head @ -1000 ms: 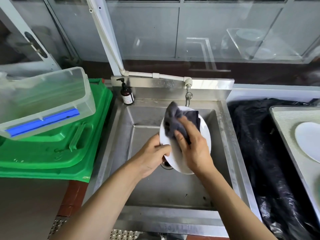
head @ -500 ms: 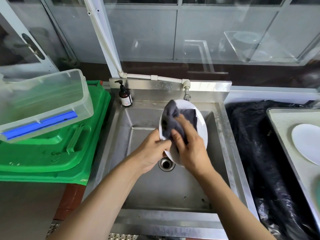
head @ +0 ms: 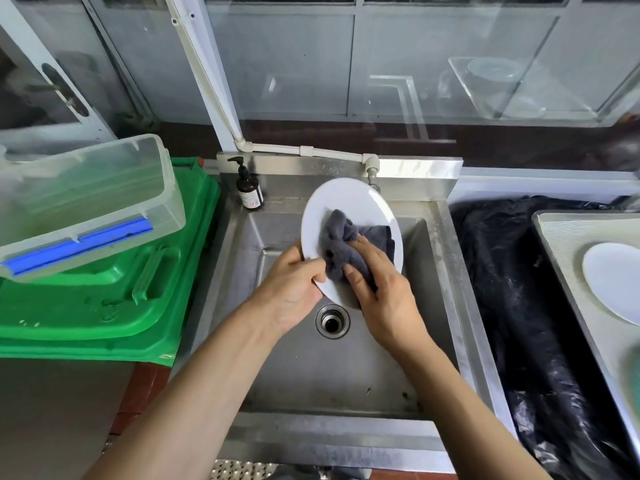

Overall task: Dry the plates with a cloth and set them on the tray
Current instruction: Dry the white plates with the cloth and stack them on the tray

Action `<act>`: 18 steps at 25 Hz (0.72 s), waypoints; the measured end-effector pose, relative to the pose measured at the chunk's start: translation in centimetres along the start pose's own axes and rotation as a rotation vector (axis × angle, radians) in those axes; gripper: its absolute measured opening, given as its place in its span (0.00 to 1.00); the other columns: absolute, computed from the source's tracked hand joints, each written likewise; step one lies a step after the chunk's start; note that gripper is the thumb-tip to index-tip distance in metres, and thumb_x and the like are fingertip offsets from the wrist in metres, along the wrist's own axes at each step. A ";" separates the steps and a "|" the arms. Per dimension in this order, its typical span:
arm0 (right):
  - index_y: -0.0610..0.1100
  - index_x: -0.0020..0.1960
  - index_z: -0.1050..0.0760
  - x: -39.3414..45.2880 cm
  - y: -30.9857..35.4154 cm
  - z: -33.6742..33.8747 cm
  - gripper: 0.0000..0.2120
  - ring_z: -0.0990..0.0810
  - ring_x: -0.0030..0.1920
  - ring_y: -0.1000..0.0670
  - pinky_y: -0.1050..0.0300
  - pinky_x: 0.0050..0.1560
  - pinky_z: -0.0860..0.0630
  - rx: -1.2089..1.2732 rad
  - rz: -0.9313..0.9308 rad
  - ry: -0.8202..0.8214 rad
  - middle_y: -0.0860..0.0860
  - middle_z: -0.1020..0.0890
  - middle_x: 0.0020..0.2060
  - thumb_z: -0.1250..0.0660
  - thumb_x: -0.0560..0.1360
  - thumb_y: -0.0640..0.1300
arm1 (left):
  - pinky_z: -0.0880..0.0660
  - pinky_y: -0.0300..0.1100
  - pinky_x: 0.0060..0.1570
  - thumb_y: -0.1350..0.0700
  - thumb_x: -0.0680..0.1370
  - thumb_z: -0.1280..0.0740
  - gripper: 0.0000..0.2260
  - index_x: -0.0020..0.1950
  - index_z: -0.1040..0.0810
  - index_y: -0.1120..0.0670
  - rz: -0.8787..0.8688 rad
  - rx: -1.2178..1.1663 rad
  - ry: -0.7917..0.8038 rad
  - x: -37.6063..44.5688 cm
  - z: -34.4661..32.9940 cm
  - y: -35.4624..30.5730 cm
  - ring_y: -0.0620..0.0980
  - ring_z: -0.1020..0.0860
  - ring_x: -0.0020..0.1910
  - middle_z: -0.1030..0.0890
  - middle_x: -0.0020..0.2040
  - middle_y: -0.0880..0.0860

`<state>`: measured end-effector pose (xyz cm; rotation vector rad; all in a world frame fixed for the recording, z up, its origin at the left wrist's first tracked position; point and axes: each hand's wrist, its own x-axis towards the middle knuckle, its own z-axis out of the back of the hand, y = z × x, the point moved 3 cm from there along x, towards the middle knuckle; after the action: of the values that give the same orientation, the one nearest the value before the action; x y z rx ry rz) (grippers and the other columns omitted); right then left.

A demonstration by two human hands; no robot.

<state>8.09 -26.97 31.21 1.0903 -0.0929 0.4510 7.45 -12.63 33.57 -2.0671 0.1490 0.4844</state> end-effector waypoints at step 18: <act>0.49 0.74 0.29 3.8 -0.3 2.6 0.19 0.31 0.76 0.52 0.46 0.74 0.32 -0.039 -0.049 -0.158 0.53 0.27 0.74 0.39 0.85 0.51 | 0.26 0.52 0.50 0.80 0.69 0.51 0.21 0.40 0.24 0.60 0.064 0.003 0.006 -1.0 -1.6 1.3 0.57 0.23 0.46 0.22 0.43 0.61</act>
<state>12.04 -28.19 33.26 1.0868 -0.2131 0.3179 6.58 -14.81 33.64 -2.0657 0.2200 0.5165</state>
